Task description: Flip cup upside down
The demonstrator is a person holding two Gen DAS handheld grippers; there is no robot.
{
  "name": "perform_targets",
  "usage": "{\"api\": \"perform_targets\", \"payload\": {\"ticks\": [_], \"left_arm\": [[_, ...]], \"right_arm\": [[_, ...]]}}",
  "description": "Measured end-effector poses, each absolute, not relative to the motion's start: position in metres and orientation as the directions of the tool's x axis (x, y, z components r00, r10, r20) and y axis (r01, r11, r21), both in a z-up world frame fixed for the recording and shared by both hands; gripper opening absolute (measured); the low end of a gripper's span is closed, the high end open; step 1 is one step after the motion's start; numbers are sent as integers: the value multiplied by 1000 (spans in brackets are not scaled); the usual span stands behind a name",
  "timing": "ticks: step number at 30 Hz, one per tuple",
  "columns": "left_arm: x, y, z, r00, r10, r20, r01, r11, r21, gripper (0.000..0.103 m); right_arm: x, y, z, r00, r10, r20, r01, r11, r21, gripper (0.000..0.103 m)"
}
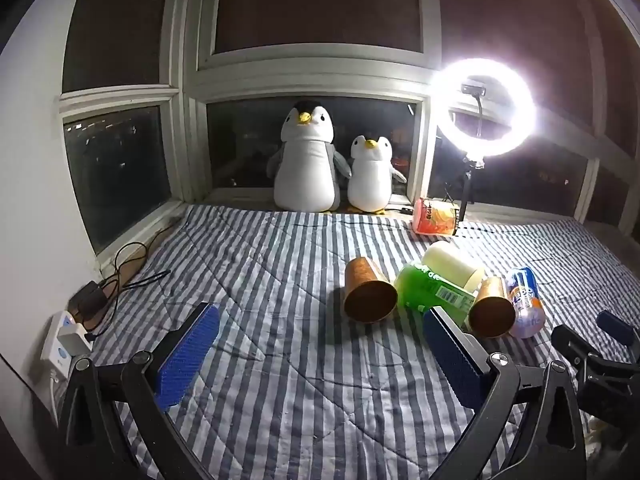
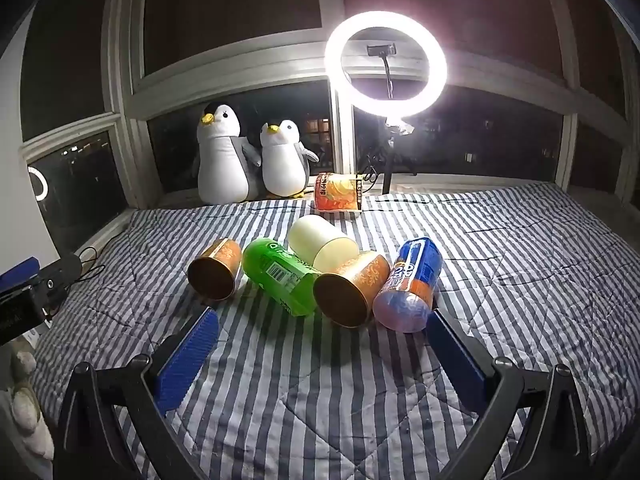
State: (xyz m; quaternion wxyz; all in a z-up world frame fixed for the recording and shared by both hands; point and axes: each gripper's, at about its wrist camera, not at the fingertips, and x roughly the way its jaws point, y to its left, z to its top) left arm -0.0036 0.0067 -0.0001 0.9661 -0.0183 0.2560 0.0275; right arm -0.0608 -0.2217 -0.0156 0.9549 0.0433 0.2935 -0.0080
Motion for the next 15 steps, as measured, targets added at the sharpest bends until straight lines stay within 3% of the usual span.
{"api": "perform_targets", "payload": {"ticks": [15], "left_arm": [[-6, 2, -5, 876, 30, -481, -48, 998, -26, 103]], "right_arm": [[-57, -218, -4, 837, -39, -546, 93, 993, 72, 102]]}}
